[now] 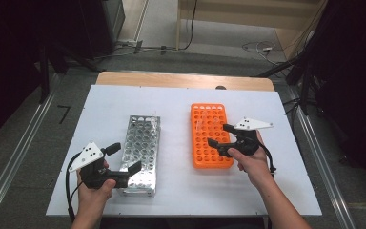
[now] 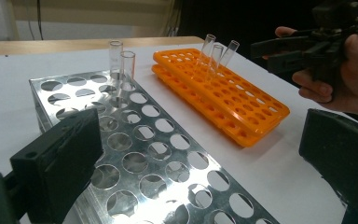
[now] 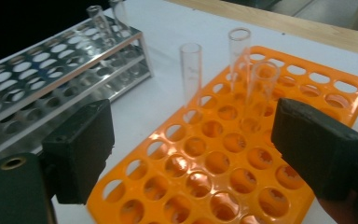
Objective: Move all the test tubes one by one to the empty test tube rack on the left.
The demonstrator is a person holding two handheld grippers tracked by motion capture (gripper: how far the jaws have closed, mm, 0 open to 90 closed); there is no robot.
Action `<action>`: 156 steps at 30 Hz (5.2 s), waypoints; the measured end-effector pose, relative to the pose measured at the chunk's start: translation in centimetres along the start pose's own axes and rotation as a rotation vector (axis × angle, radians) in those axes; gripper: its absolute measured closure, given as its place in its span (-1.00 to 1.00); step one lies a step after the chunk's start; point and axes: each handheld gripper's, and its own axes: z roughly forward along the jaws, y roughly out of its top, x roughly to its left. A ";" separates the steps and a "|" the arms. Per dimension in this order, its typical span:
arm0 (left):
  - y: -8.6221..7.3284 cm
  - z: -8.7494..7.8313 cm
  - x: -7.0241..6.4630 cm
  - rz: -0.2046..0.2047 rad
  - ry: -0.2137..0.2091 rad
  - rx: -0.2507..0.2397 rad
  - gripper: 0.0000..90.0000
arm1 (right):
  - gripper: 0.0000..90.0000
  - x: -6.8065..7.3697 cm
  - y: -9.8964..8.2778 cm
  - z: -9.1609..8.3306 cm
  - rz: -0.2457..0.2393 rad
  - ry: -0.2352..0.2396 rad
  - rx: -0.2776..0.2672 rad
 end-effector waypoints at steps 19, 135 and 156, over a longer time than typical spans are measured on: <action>0.0 0.2 -0.2 0.001 -0.005 0.003 -1.00 | 0.15 -2.8 -0.5 3.9 0.017 -0.091 0.074; 1.4 8.9 -10.8 0.178 -0.279 0.118 0.14 | 0.64 11.5 -3.4 -1.9 -0.201 0.182 0.041; 1.2 9.0 -11.6 0.244 -0.276 0.122 0.57 | 0.64 12.1 -3.3 -1.8 -0.204 0.203 0.054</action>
